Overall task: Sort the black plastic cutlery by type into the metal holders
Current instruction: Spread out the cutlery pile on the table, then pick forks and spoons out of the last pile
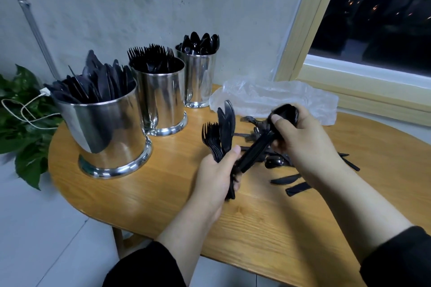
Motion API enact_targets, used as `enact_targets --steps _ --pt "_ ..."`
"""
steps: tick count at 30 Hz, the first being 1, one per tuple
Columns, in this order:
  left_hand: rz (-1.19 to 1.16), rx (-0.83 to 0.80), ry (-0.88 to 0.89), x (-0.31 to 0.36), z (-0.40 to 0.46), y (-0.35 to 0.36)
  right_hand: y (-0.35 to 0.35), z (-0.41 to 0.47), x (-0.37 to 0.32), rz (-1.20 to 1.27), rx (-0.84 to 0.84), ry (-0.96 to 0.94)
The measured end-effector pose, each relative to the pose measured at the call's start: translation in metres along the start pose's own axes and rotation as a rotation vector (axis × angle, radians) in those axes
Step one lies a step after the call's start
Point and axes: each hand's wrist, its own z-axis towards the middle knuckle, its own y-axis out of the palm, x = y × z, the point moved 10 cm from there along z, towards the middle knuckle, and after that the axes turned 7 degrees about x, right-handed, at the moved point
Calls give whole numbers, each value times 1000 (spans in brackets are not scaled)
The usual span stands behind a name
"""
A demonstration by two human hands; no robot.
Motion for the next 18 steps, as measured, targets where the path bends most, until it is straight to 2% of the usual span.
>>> enact_targets --steps 2,6,12,18 --pt "97 64 59 21 5 -9 -15 9 -8 18 77 -21" --pt "80 98 205 100 16 -14 -24 31 -36 -7 146 -94" --pt "100 140 363 219 36 -30 4 71 -93 13 134 -203" --pt "186 125 408 298 66 -44 39 133 -137 -15 148 -285"
